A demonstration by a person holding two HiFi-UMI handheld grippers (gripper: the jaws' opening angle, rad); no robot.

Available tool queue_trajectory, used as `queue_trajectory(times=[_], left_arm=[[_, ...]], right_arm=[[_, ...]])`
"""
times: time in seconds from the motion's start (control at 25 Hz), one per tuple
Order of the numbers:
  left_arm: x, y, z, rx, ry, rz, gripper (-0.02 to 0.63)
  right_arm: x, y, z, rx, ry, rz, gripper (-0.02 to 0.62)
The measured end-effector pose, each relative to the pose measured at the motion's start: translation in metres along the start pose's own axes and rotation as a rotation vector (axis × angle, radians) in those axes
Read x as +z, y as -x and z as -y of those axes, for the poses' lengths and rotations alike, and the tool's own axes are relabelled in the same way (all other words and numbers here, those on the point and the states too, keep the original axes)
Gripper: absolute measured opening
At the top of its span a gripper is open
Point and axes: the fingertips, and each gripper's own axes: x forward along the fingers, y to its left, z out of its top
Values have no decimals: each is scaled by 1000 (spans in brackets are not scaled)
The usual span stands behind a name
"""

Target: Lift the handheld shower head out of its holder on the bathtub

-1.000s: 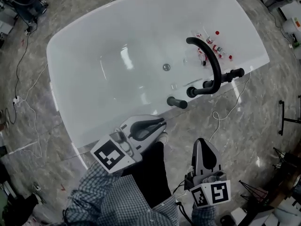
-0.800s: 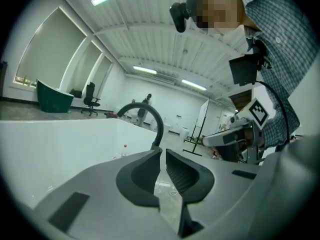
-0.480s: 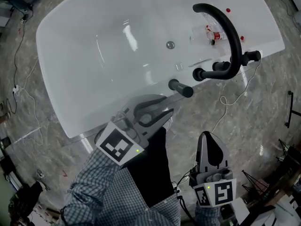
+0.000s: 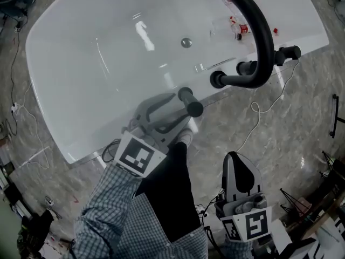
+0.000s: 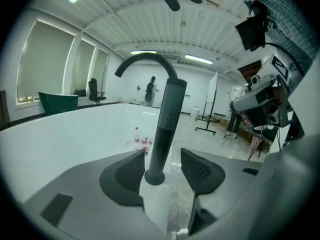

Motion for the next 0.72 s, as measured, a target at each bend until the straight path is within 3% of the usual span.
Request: queue_trajectory(times=[0.12,0.32,0.48,0.72], left_arm=[[-11,-17,0,8,-30,-23,201],[-21,-42,-6,26,2,-26,199],[-26,-52,-5,38,-10,-38,198],[-26,-54,-13,84,-94,-46,146]], right_arm=[[-10,-3,11,-2,-30,-12,18],[-23,-9,24,-2,-56,-26,18],[-25,-7,25,2,-10,-47,18],[-28,-12,23,14,-1,-51,18]])
